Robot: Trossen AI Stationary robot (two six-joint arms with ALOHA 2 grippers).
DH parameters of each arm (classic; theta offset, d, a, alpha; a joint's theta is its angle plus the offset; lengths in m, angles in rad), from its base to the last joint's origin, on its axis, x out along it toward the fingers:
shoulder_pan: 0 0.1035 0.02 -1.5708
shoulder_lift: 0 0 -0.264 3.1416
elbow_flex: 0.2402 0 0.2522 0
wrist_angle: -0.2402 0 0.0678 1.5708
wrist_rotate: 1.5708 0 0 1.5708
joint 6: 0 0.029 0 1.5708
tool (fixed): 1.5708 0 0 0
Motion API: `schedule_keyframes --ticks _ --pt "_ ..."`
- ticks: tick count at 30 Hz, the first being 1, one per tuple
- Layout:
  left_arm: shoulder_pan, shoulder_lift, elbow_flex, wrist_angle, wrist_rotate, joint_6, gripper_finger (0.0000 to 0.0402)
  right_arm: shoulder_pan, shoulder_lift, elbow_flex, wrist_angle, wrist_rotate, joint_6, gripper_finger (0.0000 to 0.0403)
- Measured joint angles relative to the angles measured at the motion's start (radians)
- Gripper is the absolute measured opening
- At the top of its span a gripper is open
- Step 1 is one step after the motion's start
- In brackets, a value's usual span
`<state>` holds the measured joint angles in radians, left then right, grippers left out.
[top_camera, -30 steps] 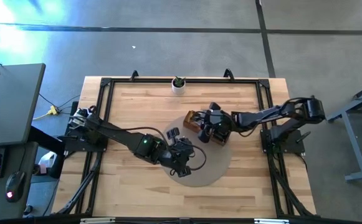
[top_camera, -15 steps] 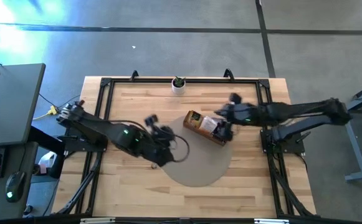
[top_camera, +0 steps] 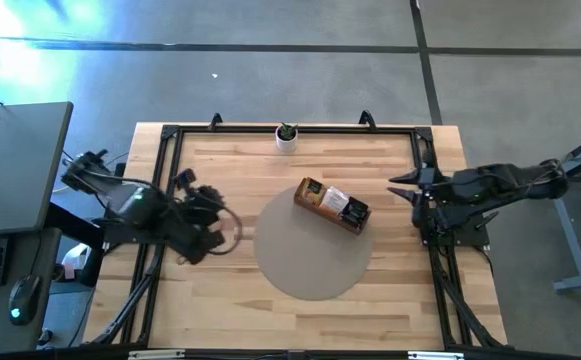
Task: Pick & Place Tea
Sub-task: Return to Home Position
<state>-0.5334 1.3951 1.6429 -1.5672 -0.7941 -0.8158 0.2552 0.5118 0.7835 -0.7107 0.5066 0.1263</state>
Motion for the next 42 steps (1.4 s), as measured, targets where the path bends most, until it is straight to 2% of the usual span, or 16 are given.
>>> schedule_keyframes --ticks 3,7,10,12,16,18,20,25,27,32,36,40,42 --pt "-0.024 -0.128 -0.131 0.000 -0.032 -0.095 0.0058 0.001 -0.102 -0.064 0.003 0.001 -0.009 0.0095" --pt "-0.037 -0.380 -0.380 0.006 -0.061 -0.331 0.0058 0.001 -0.213 -0.140 0.009 0.001 0.005 0.0091" --pt "-0.037 -0.579 -0.611 0.202 -0.059 -0.392 0.0058 0.001 -0.263 -0.172 0.056 -0.012 0.002 0.0092" --pt "-0.037 -0.696 -0.779 0.459 -0.041 -0.277 0.0058 0.001 -0.284 -0.184 0.101 -0.015 -0.016 0.0092" --pt "-0.036 -0.876 -1.097 1.042 0.087 0.118 0.0058 0.001 -0.300 -0.207 0.146 -0.015 -0.038 0.0089" --pt "-0.036 -0.938 -1.213 1.253 0.120 0.270 0.0058 0.001 -0.305 -0.212 0.177 -0.014 -0.040 0.0089" --pt "-0.036 -0.992 -1.297 1.359 0.115 0.368 0.0058 0.001 -0.305 -0.230 0.231 -0.003 -0.039 0.0090" --pt "-0.036 -1.122 -1.431 1.419 -0.004 0.421 0.0058 0.001 -0.304 -0.360 0.458 0.000 -0.088 0.0090" --pt "-0.036 -1.167 -1.474 1.434 -0.008 0.416 0.0058 0.001 -0.304 -0.428 0.572 -0.001 -0.132 0.0090" --pt "-0.036 -1.235 -1.561 1.582 0.012 0.526 0.0058 0.001 -0.304 -0.576 0.835 -0.009 -0.185 0.0089" --pt "-0.036 -1.245 -1.605 1.632 0.064 0.602 0.0058 0.001 -0.304 -0.680 0.919 -0.019 -0.149 0.0086" --pt "-0.036 -1.244 -1.621 1.629 0.140 0.617 0.0058 0.001 -0.304 -0.769 0.995 -0.031 -0.119 0.0083" --pt "-0.036 -1.244 -1.624 1.635 0.158 0.643 0.0058 0.000 -0.303 -0.773 0.982 -0.047 -0.097 0.0083"
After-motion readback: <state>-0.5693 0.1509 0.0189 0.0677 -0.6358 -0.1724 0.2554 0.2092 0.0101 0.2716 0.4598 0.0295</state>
